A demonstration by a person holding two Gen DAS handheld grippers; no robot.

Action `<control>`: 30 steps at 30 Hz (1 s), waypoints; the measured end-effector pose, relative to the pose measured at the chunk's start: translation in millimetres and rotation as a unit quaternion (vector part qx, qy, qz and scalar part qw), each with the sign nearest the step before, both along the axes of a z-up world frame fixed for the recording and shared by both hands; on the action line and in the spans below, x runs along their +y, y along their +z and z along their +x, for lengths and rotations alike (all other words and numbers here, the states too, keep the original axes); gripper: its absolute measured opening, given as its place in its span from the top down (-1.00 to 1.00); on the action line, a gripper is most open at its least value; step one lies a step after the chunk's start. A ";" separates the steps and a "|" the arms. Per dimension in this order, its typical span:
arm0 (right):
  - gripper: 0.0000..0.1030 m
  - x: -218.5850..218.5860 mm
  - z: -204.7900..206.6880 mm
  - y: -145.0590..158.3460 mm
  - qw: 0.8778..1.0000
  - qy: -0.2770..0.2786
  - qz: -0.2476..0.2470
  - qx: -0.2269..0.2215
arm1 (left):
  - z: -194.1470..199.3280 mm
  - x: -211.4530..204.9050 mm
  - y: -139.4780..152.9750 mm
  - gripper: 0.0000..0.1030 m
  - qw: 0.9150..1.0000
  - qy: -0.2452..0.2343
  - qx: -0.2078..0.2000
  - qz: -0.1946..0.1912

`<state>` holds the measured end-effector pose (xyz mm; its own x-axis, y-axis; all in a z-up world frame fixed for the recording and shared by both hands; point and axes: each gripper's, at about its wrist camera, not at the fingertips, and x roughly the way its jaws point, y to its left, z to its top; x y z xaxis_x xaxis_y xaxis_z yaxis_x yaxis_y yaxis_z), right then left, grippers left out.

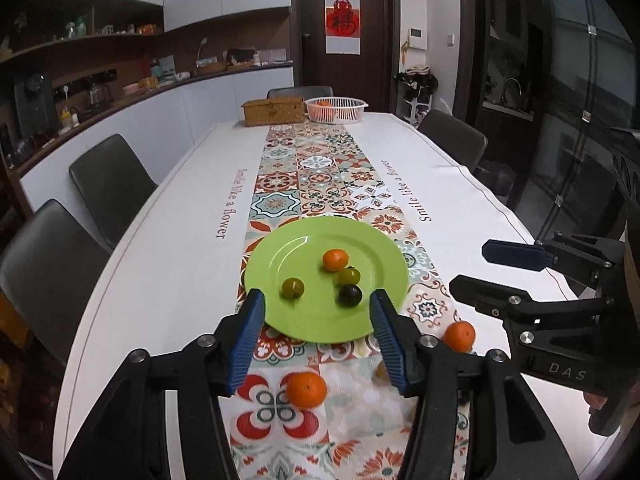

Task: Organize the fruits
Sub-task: 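Withdraw both open tools from the plate back toward the remaining fruits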

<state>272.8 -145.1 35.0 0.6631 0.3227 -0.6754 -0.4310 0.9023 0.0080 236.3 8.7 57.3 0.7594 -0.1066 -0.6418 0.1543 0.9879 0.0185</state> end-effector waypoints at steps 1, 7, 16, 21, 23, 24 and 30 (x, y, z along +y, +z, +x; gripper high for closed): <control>0.06 -1.2 -5.5 0.9 1.000 -0.001 -0.001 -0.005 | -3.9 -1.0 0.5 -0.11 1.000 0.000 -0.003 0.001; 0.06 -11.0 -34.6 0.5 1.000 -0.002 0.005 -0.012 | -31.4 -7.7 -2.0 -0.22 1.000 -0.008 -0.006 -0.001; 0.06 -24.6 -62.1 -10.2 1.000 0.000 -0.007 -0.009 | -61.6 -23.6 -16.3 -0.32 1.000 -0.025 0.000 0.008; 0.05 -32.9 -72.0 -18.9 1.000 0.001 -0.005 0.001 | -67.1 -33.9 -26.6 -0.33 0.999 -0.041 0.016 0.005; 0.06 -35.2 -75.0 -24.3 1.000 0.002 -0.007 0.007 | -68.3 -38.4 -31.4 -0.33 0.999 -0.047 0.020 0.010; 0.06 -36.2 -76.4 -27.3 1.000 0.002 -0.009 0.010 | -68.8 -40.2 -32.8 -0.33 0.998 -0.050 0.021 0.013; 0.06 -40.2 -81.2 -40.3 1.000 0.014 -0.015 0.021 | -72.1 -50.0 -41.9 -0.33 0.997 -0.076 0.017 0.023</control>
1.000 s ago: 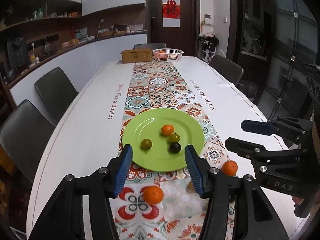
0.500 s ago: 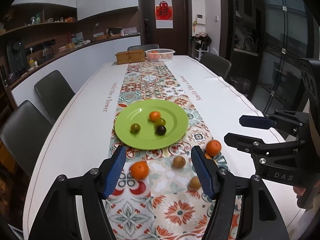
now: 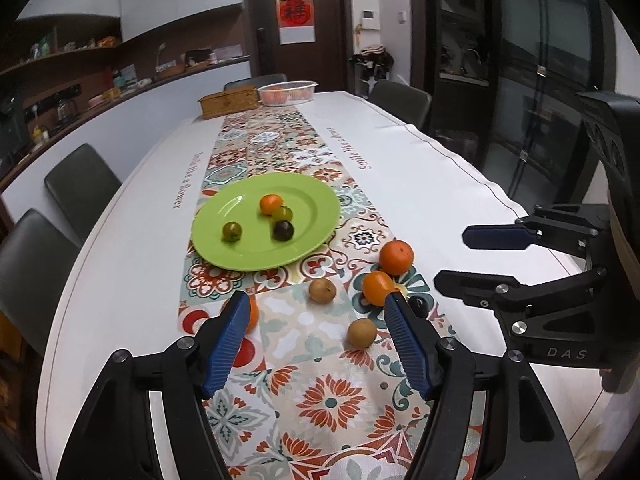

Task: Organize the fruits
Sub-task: 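Withdraw both open tools from the plate back toward the remaining fruits, then move the left tool toward a brown round fruit while the right tool approaches a dark plum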

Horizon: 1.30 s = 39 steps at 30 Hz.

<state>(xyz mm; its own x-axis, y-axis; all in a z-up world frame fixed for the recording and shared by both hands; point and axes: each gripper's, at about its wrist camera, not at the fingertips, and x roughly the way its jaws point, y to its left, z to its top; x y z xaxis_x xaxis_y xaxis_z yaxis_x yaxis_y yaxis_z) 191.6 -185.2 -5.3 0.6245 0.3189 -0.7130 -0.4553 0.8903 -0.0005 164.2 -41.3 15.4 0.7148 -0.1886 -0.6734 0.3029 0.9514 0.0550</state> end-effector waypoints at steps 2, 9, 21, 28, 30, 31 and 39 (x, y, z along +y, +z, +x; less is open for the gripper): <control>0.06 0.0 -0.1 -3.2 1.000 0.007 -0.002 0.004 | -0.2 -4.1 -4.0 -0.33 1.000 -0.012 -0.001 0.007; 0.06 1.2 1.1 -18.1 0.999 0.023 -0.033 0.013 | 4.1 -10.1 -17.5 -0.33 0.999 -0.040 0.009 0.021; 0.06 -3.9 14.6 -50.3 0.997 0.032 -0.055 0.051 | 20.3 -24.6 -51.6 -0.33 0.993 -0.097 0.045 0.046; 0.06 -2.0 20.8 -65.5 0.995 0.042 -0.070 0.063 | 33.0 -25.7 -69.6 -0.32 0.990 -0.118 0.067 0.037; 0.06 -0.8 22.5 -69.8 0.994 0.045 -0.073 0.066 | 35.5 -26.6 -73.0 -0.30 0.989 -0.122 0.070 0.039; 0.06 0.2 23.5 -72.1 0.994 0.047 -0.074 0.069 | 36.9 -26.9 -74.7 -0.28 0.989 -0.125 0.071 0.040; 0.07 2.7 29.5 -80.9 0.993 0.053 -0.073 0.080 | 43.2 -27.6 -82.4 -0.12 0.987 -0.133 0.082 0.037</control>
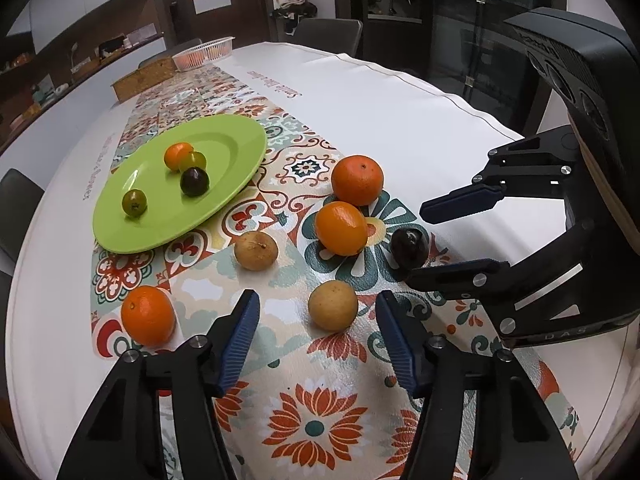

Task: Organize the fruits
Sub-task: 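Move the left tool toward a brown round fruit while the right tool approaches a dark plum, then grasp the brown fruit with the left tool while the right tool grasps the dark plum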

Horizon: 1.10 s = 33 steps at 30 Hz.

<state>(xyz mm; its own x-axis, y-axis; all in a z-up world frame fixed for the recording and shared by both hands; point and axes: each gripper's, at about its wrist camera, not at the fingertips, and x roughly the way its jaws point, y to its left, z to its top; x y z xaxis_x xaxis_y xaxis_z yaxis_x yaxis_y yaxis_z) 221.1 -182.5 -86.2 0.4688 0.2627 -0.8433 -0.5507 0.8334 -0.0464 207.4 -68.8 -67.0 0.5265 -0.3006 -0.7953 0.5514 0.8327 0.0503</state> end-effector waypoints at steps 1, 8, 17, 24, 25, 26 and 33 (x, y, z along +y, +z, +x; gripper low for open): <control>0.07 0.3 0.4 -0.7 1.000 0.000 0.000 0.001 | 0.9 -0.3 -0.9 -0.08 1.000 0.000 0.002 -0.002; 0.13 1.5 5.6 -3.6 1.000 -0.001 0.005 0.006 | 6.3 -5.2 -7.8 0.08 1.000 -0.001 0.022 -0.006; 0.34 2.2 9.2 -7.7 1.000 -0.008 0.012 0.015 | 8.4 -9.2 -9.6 0.25 0.999 0.011 0.031 0.001; 0.41 4.0 7.4 -9.5 1.000 -0.007 0.007 0.016 | 10.0 -9.6 -13.5 0.45 0.999 0.019 0.043 -0.003; 0.42 3.8 7.3 -9.6 1.000 -0.008 0.008 0.016 | 10.1 -8.8 -13.4 0.45 0.999 0.022 0.045 -0.005; 0.42 3.7 7.1 -9.4 1.000 -0.010 0.009 0.017 | 9.8 -7.9 -12.8 0.45 0.999 0.025 0.046 -0.007; 0.42 2.2 3.1 -2.7 1.000 -0.019 0.019 0.012 | -0.5 0.1 1.9 0.45 0.998 0.041 0.032 -0.020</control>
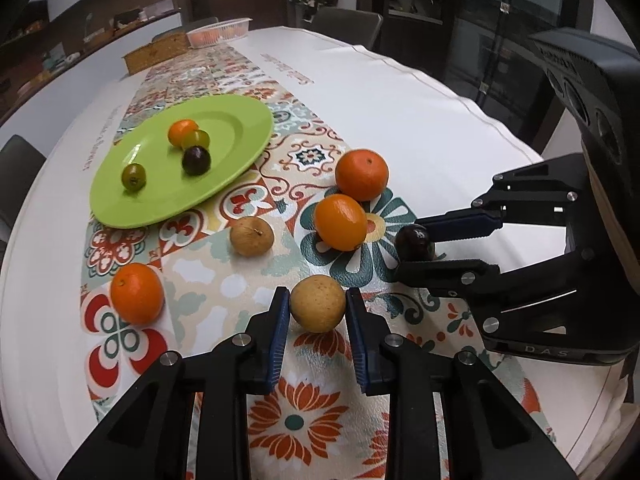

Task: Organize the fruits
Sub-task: 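Grasp the brown fruit with the left tool while the right tool grasps the dark plum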

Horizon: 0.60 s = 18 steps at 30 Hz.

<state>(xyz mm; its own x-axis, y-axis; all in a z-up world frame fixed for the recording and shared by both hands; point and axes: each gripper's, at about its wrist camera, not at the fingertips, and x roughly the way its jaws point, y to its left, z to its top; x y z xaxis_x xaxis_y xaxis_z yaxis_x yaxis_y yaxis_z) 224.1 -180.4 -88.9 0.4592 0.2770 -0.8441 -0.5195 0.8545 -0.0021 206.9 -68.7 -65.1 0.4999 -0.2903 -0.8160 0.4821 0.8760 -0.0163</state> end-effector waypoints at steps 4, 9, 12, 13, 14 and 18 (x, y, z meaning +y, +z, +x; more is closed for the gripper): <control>0.42 -0.4 -5.8 10.1 1.000 -0.003 0.010 -0.009 | -6.6 3.8 10.4 0.45 1.000 0.011 -0.009 -0.010; 0.42 -1.2 -14.9 27.9 0.999 -0.007 0.024 -0.029 | -15.5 9.9 24.8 0.45 0.999 0.033 -0.026 -0.022; 0.42 -0.9 -20.4 39.5 0.999 -0.009 0.032 -0.043 | -20.8 12.9 34.8 0.45 0.998 0.043 -0.036 -0.028; 0.42 -0.6 -22.7 44.6 0.998 -0.009 0.035 -0.049 | -22.4 13.8 38.6 0.45 0.998 0.047 -0.041 -0.028; 0.42 0.0 -24.1 47.4 0.998 -0.010 0.037 -0.053 | -23.5 13.9 41.6 0.45 0.997 0.049 -0.045 -0.028; 0.42 1.2 -29.3 60.9 0.996 -0.012 0.046 -0.071 | -28.6 17.3 55.3 0.45 0.996 0.059 -0.061 -0.027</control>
<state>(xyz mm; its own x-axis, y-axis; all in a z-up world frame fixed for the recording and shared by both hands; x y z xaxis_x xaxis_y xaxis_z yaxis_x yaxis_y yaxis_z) 194.8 -179.2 -28.1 0.5792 0.3378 -0.7419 -0.4997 0.8662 0.0042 178.3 -51.4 -9.9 0.6268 -0.2663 -0.7322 0.3780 0.9257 -0.0132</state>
